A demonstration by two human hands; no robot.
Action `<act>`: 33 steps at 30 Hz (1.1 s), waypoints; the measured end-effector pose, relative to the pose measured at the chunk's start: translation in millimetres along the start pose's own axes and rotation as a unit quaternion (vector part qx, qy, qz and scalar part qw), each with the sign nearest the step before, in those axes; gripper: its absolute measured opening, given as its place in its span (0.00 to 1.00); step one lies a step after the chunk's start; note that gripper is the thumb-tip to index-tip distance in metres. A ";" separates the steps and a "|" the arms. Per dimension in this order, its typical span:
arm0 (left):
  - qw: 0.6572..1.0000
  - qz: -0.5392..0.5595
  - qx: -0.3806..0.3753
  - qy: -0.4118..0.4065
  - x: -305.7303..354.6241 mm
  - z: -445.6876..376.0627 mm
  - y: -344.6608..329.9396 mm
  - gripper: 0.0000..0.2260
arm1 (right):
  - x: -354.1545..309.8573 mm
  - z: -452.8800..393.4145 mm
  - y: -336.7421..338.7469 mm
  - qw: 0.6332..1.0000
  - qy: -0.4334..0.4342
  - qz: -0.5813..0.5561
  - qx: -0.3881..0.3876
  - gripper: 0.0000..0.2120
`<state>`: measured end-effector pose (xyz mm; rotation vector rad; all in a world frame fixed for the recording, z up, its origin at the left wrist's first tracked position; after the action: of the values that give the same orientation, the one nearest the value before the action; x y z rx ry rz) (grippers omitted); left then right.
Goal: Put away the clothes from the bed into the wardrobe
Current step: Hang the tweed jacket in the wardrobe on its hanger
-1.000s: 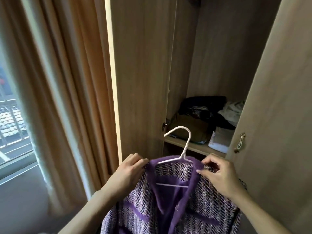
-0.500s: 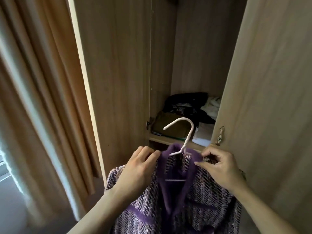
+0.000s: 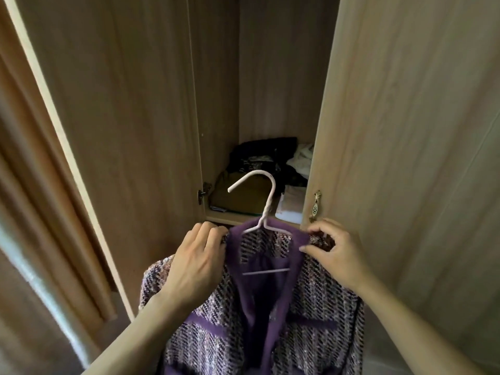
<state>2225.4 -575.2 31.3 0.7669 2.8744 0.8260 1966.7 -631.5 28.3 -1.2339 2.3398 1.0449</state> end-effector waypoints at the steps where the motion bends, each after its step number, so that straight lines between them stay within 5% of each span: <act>1: 1.000 -0.002 0.003 0.006 -1.1 -2.0 -3.2 0.05 | 8.8 -1.8 3.5 1.000 -0.013 0.007 -0.007 0.15; 7: 1.000 -0.014 0.005 0.021 -1.8 -17.3 -31.6 0.04 | 48.9 -33.8 12.2 0.993 -0.091 -0.070 -0.020 0.10; 10: 0.999 -0.008 0.000 0.031 0.9 -30.7 -49.7 0.06 | 76.7 -63.0 13.2 0.997 -0.079 -0.010 -0.014 0.11; 18: 0.998 -0.047 0.001 0.040 2.7 -59.3 -85.0 0.07 | 107.1 -149.5 -13.3 0.962 0.154 0.206 -0.090 0.27; 25: 0.998 -0.044 0.021 0.029 -4.9 -76.6 -90.9 0.07 | 138.2 -187.7 -57.8 0.868 0.232 0.412 -0.152 0.34; 33: 0.998 -0.051 0.008 0.024 -35.7 -83.9 -112.9 0.07 | 148.0 -190.1 -73.3 0.778 0.200 0.563 -0.195 0.30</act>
<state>2190.8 -715.7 42.5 0.6038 2.9374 0.8215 1952.1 -882.4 44.0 0.0947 3.3850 1.7814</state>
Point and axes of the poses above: each hand's wrist, its own z-axis away from the middle knuckle, its own y-axis out of the back of the hand, x = y × z, the point moved 7 cm from there along -z, towards the middle knuckle, and after that the axes turned 8 degrees about x, right-handed, at the moved point
